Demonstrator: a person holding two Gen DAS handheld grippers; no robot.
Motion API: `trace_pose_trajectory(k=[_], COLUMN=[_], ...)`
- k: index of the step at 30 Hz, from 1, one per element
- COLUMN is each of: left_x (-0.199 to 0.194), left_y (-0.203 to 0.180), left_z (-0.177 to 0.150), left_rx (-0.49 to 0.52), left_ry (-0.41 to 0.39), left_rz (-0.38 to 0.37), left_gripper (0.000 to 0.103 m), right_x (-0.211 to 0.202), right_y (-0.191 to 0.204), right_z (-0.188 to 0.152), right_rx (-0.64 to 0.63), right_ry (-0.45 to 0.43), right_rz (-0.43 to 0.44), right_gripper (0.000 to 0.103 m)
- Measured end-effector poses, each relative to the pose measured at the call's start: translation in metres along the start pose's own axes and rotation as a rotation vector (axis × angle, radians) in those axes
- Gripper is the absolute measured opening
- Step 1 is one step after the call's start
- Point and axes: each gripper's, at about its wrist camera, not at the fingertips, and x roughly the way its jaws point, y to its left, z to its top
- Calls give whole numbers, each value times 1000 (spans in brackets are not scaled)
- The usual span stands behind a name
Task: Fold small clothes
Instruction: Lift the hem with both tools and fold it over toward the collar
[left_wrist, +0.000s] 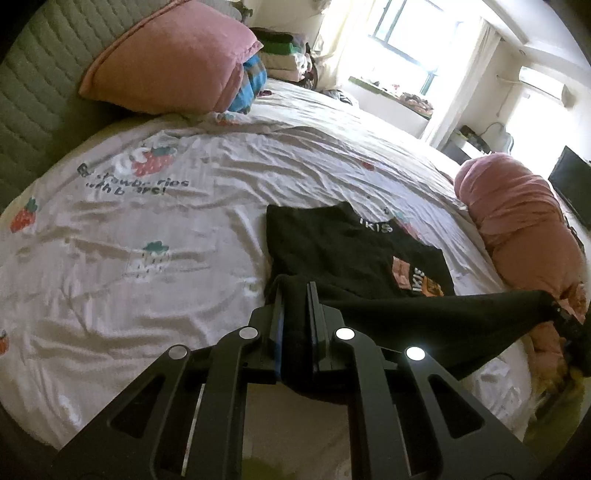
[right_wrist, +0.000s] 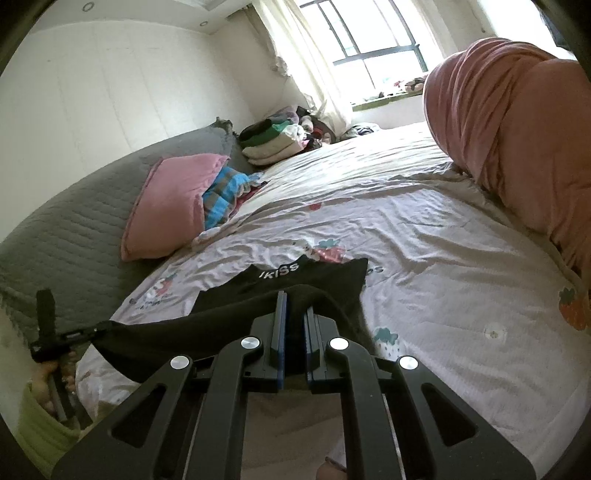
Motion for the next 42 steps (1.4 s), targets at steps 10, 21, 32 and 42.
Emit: trace_pose_trajectory(k=[10,21,32,42], left_x=[14,35,64,89], left_y=[-6,-5,2,4], left_z=[16,30,34,39], left_rx=[21,2,-31,-39], left_ry=[-28,-32,-17,-6], left_rz=[31,41,56,73], left_gripper=[4,4,4,4], right_x=[14,41,76,112], right_y=[1,-3,-6,-20], right_z=[7,16,22,21], right_rx=[-34,-42,-49,-28], right_ry=[-2,21,40,86], right_rz=[-52,-96,-154,-217], right_gripper=[7,7,7,7])
